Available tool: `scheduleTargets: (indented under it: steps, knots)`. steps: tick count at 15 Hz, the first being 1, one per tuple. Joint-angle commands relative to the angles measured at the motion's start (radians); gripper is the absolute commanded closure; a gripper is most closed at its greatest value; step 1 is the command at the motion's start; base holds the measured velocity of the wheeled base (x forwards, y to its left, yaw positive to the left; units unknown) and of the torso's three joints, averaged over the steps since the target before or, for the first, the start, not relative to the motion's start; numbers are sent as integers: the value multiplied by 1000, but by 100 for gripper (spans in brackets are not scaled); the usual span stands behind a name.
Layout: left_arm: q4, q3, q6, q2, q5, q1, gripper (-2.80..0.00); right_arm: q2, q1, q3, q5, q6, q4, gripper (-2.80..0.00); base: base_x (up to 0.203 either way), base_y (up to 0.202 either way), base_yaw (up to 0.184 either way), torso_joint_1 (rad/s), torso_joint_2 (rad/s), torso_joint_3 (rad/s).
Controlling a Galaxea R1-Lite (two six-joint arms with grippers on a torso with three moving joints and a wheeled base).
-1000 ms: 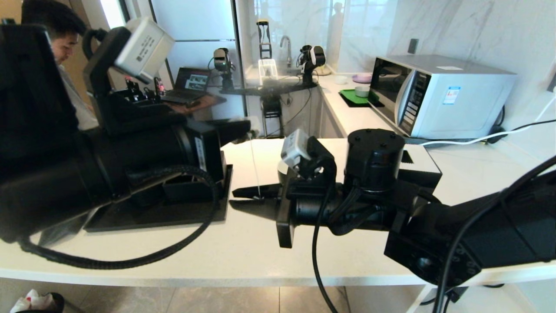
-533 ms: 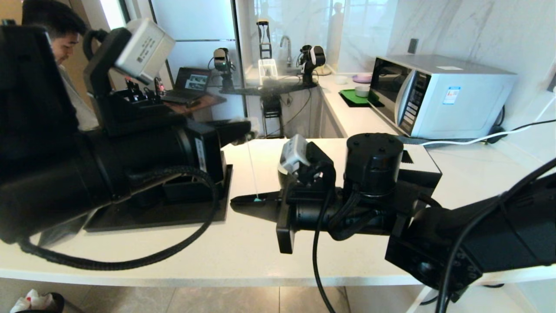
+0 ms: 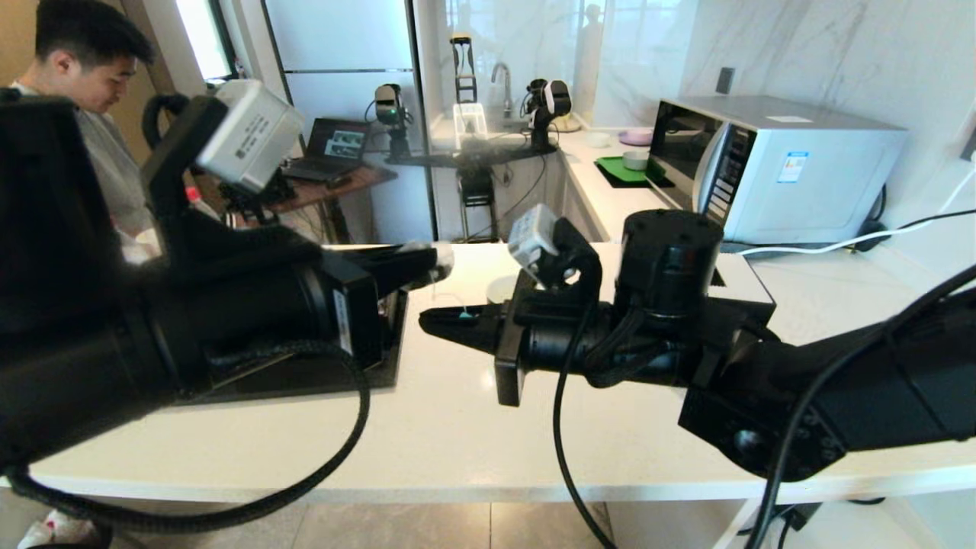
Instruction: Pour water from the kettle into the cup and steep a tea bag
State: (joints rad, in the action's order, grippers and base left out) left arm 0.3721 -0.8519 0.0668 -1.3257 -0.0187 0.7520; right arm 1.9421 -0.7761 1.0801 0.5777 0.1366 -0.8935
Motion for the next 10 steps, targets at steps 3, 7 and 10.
scheduleTargets:
  steps: [3, 7, 10]
  knots:
    - [-1, 24, 1, 14, -3, 10, 0, 1, 36, 48, 2, 0, 2, 0, 0, 0, 0, 0, 0, 0]
    - [2, 41, 2, 2, 2, 15, 0, 1, 73, 89, 1, 0, 4, 0, 0, 0, 0, 0, 0, 0]
    - [4, 50, 4, -4, 2, 23, 0, 1, 78, 98, 1, 0, 4, 0, 0, 0, 0, 0, 0, 0]
